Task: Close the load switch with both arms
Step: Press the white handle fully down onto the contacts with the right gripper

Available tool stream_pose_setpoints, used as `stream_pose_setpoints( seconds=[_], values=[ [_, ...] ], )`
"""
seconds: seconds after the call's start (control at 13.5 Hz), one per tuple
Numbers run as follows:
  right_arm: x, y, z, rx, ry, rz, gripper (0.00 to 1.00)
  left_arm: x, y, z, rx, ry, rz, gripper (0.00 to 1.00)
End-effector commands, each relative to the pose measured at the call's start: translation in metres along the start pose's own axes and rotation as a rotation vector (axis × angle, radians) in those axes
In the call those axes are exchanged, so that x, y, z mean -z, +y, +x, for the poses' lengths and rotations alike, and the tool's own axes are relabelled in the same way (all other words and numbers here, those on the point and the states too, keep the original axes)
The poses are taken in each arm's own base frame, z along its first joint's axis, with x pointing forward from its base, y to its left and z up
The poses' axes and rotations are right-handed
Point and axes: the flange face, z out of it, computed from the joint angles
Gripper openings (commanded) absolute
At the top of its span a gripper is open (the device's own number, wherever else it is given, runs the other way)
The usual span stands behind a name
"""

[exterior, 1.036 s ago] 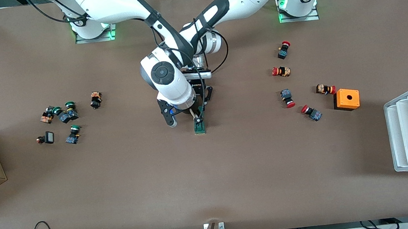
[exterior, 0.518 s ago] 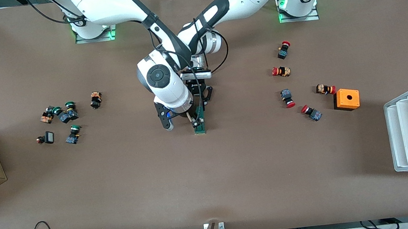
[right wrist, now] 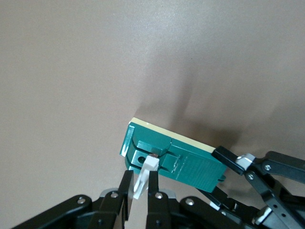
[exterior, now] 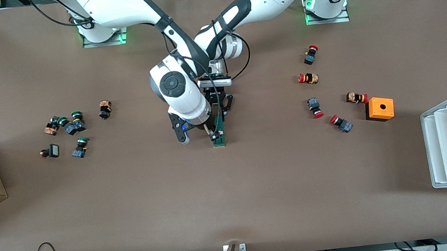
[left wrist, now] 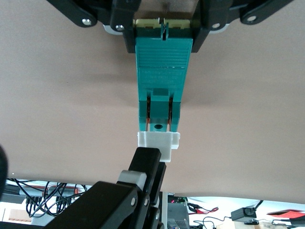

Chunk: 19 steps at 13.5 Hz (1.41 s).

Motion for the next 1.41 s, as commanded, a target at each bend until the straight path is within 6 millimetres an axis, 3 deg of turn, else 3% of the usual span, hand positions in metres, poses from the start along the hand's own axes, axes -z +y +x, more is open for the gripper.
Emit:
stream_pose_setpoints(
  seconds=[0.0, 0.44, 0.52, 1.33],
  values=[
    [-0.006, -0.012, 0.003, -0.010, 0.009, 0.008, 0.18, 0.009, 0.019, 0.005, 0.027, 0.007, -0.041, 0.43],
    [-0.008, -0.018, 0.009, -0.016, 0.009, 0.016, 0.20, 0.009, 0.018, 0.005, 0.027, 0.007, -0.040, 0.44],
    [-0.007, -0.021, 0.013, -0.021, 0.011, 0.018, 0.24, 0.009, 0.018, 0.005, 0.027, 0.007, -0.040, 0.44],
    [-0.030, -0.022, 0.017, -0.020, 0.020, 0.010, 0.26, 0.008, 0.017, 0.005, 0.027, 0.010, -0.036, 0.44]
  ],
)
